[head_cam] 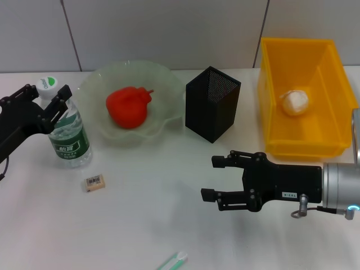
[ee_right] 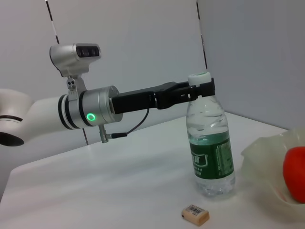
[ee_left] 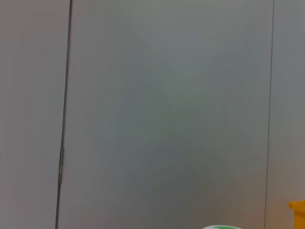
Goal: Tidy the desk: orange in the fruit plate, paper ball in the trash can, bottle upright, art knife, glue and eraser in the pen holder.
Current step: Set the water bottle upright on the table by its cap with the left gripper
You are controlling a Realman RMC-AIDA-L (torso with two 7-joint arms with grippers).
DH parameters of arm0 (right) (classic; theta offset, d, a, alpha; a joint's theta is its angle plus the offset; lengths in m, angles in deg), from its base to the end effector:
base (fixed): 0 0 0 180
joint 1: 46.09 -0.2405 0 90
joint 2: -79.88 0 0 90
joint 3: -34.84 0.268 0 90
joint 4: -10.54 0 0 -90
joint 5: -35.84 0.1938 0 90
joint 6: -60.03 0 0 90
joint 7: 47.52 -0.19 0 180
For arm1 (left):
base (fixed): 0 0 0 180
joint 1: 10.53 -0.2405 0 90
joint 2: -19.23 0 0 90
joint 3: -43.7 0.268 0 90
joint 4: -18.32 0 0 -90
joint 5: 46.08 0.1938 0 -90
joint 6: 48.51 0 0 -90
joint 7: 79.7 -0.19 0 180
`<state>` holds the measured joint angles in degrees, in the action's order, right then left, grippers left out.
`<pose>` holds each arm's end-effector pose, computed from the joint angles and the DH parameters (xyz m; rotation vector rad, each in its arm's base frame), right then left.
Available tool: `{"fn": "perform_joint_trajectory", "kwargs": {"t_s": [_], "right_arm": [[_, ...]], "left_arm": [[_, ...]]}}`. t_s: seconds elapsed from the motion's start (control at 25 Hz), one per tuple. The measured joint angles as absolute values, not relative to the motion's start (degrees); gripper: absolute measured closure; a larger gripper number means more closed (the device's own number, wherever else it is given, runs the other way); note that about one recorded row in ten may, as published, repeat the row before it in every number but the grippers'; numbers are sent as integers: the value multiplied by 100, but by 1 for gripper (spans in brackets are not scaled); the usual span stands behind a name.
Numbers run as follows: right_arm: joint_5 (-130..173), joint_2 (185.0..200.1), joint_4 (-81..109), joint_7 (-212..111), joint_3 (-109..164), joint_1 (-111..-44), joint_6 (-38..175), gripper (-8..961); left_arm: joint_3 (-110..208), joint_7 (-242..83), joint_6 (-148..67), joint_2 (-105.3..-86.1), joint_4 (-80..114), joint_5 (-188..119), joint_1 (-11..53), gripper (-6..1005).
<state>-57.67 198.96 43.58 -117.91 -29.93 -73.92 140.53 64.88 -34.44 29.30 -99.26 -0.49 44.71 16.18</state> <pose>0.2208 0.3225 -0.0903 -2.7993 0.4558 0.7584 -0.2956 0.3721 0.0075 -1.9879 -0.4906 -0.8697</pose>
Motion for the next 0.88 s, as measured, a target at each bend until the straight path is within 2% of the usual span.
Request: {"fn": "perform_joint_trajectory", "kwargs": {"t_s": [0.52,0.88], "right_arm": [[-5766,19900,4358,-11791,-2993,-7412,14045,129],[-5767,19905,4358,-11802,-2993,-7418,14044,129]], "left_arm": [[6501,-3455,2869,-9931,-29,4470,1655,556],[6497,-3529,2864,-9933,-31,4472,1654,501]]}}
